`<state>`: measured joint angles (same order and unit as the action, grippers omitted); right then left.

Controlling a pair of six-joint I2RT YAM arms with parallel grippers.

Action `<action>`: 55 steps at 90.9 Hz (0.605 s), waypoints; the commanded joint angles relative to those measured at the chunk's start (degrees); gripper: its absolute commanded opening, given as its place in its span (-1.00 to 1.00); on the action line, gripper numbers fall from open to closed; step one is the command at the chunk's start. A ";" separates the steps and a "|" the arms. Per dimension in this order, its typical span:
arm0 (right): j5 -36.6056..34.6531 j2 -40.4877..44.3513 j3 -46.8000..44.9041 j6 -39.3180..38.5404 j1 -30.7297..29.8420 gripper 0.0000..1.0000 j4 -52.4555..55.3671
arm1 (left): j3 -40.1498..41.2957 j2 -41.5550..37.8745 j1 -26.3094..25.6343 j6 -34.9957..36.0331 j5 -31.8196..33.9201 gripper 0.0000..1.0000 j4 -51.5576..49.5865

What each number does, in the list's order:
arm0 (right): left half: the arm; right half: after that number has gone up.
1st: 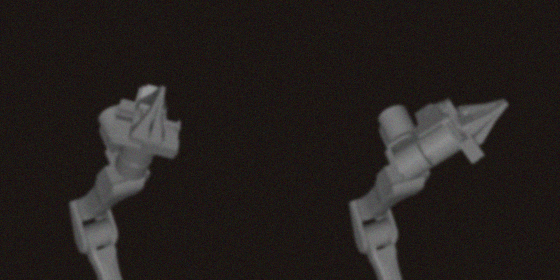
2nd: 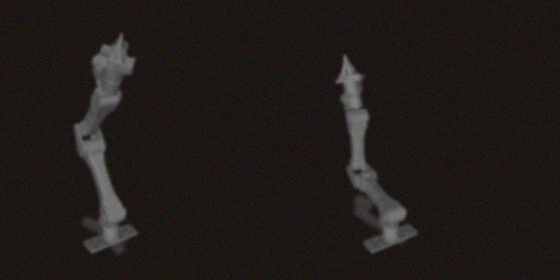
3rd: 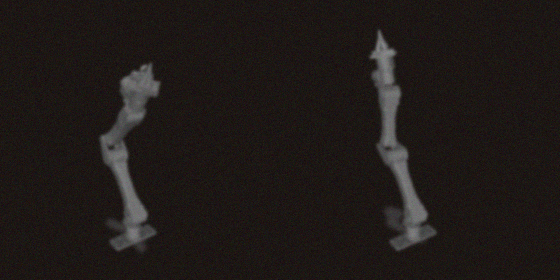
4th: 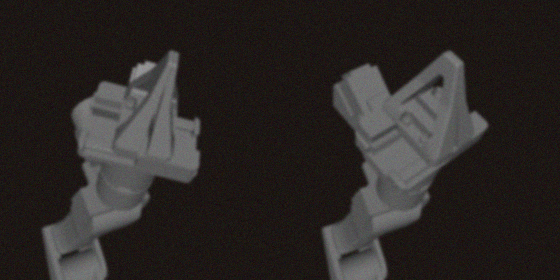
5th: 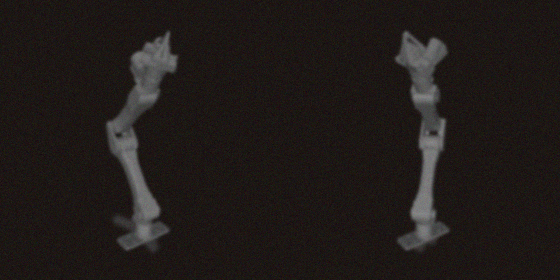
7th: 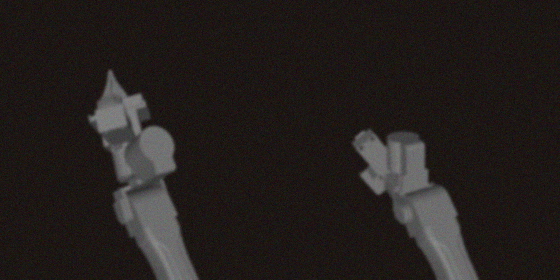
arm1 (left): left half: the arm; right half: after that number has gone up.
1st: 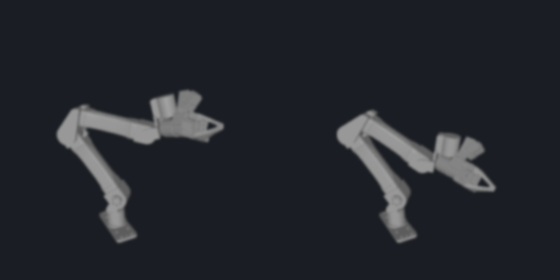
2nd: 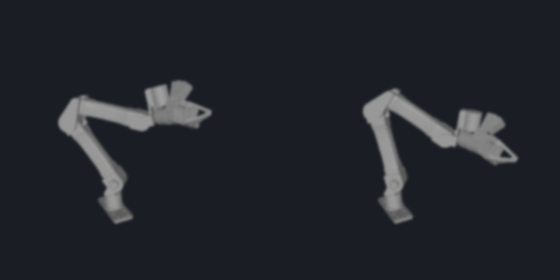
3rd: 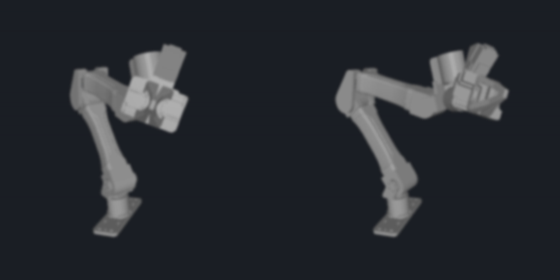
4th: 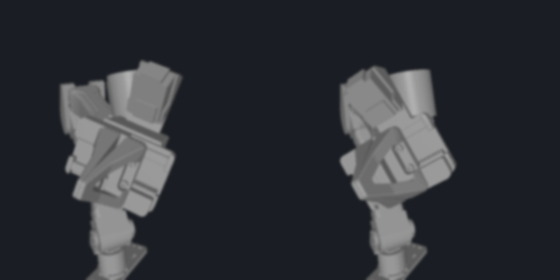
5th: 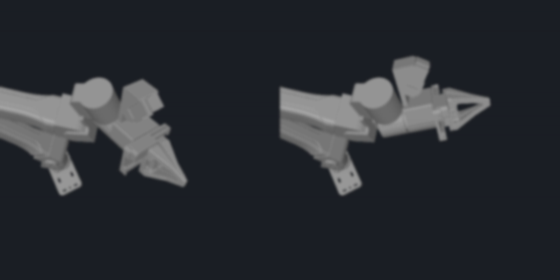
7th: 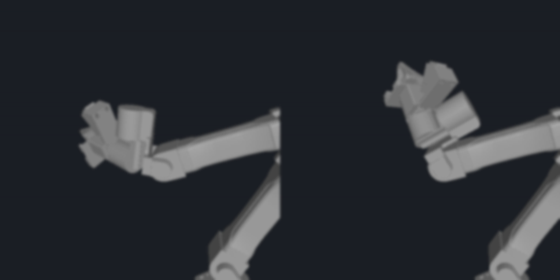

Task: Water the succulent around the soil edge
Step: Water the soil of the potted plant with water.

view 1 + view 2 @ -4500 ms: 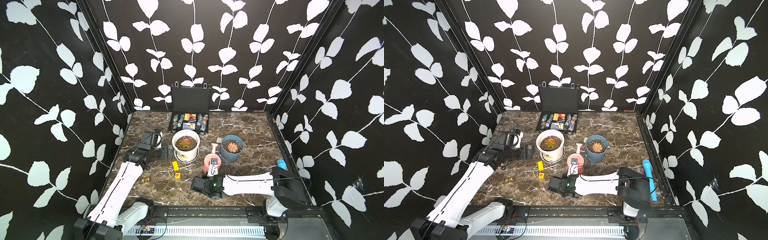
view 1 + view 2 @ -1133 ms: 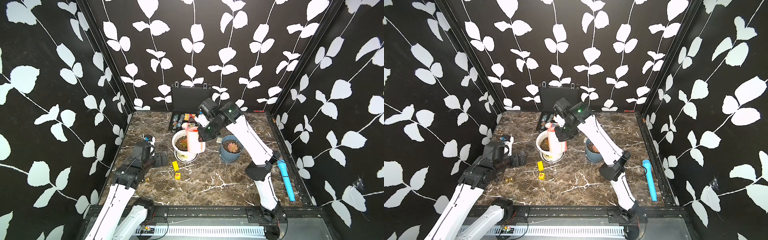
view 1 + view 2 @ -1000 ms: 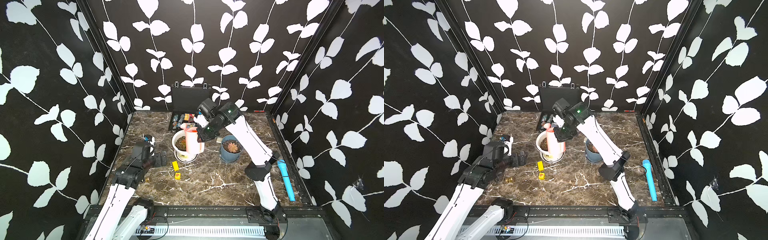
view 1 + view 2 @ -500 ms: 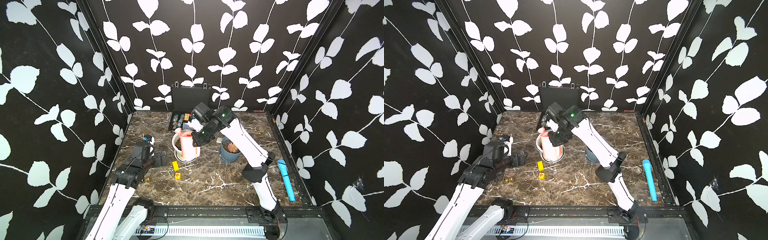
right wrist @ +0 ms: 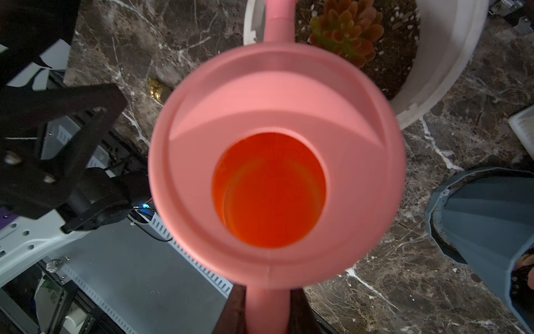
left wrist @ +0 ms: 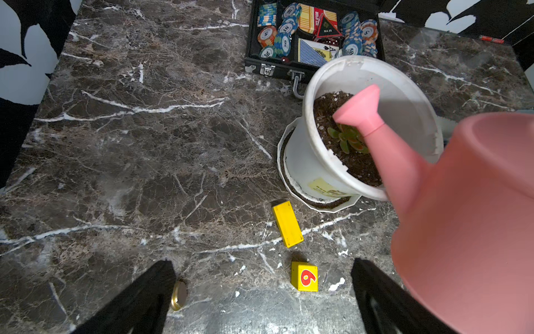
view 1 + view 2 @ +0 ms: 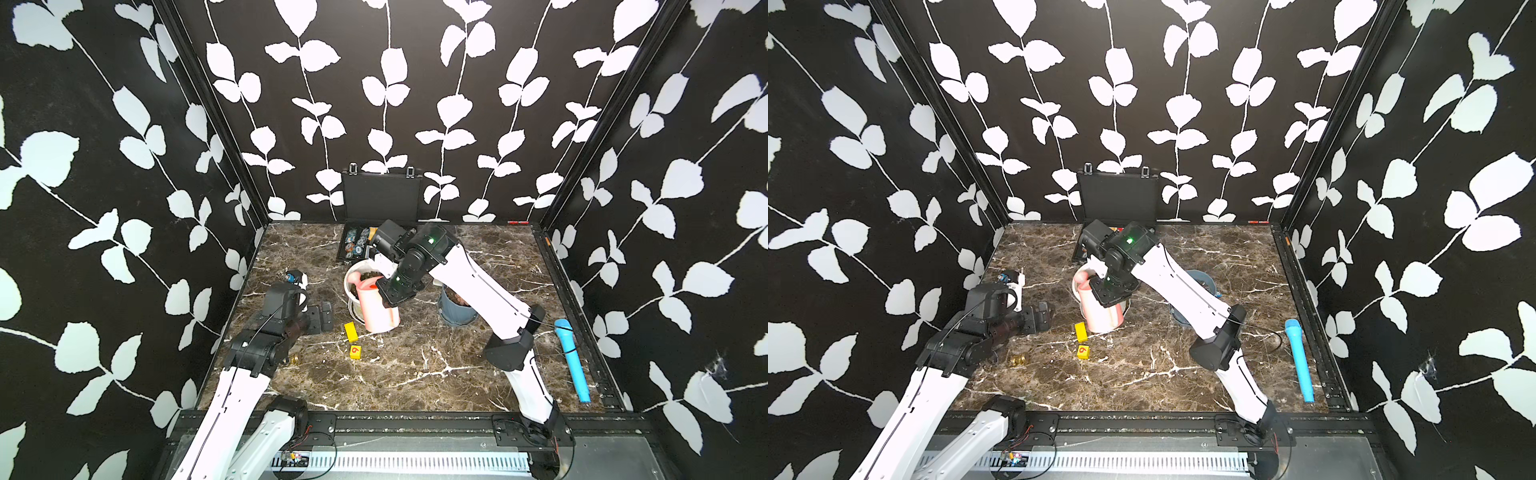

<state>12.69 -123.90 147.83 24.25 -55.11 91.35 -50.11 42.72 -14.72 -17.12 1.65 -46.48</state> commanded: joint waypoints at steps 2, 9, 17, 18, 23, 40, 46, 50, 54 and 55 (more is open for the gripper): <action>-1.65 4.49 -1.97 0.55 -0.76 -1.00 4.63 | -0.48 -0.59 0.37 -0.54 0.63 0.97 -0.76; -1.77 5.76 -4.52 0.54 -1.17 -1.00 3.95 | -0.46 -0.60 0.27 -0.54 0.56 0.98 -0.81; -1.63 7.38 -8.00 0.67 -1.48 -1.00 2.77 | -0.47 -0.69 0.31 -0.54 0.46 0.98 -0.81; -1.62 7.67 -8.26 0.65 -1.48 -1.00 2.60 | -0.49 -0.66 0.31 -0.50 0.46 0.97 -0.81; -1.55 8.82 -10.06 0.71 -1.52 -1.00 1.90 | -0.44 -0.71 0.39 -0.54 0.46 0.97 -0.81; -0.78 11.18 -14.63 0.54 -2.04 -1.00 0.37 | -0.49 -0.71 0.41 -0.54 0.37 0.97 -0.81; -0.86 11.81 -15.72 0.37 -2.10 -1.00 0.25 | -0.45 -0.71 0.39 -0.54 0.37 0.97 -0.81; -0.94 12.25 -16.58 0.36 -2.06 -1.00 0.15 | -0.43 -0.71 0.39 -0.54 0.37 0.97 -0.80; -1.09 12.93 -17.36 0.33 -2.08 -1.00 -0.02 | -0.43 -0.76 0.39 -0.52 0.37 0.97 -0.81; -1.22 13.13 -17.77 0.30 -2.09 -1.00 -0.11 | -0.43 -0.74 0.39 -0.53 0.37 0.97 -0.81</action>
<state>12.16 -113.73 131.79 24.32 -56.75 91.05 -50.11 42.63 -14.66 -17.15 1.78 -46.61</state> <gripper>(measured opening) 0.190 0.987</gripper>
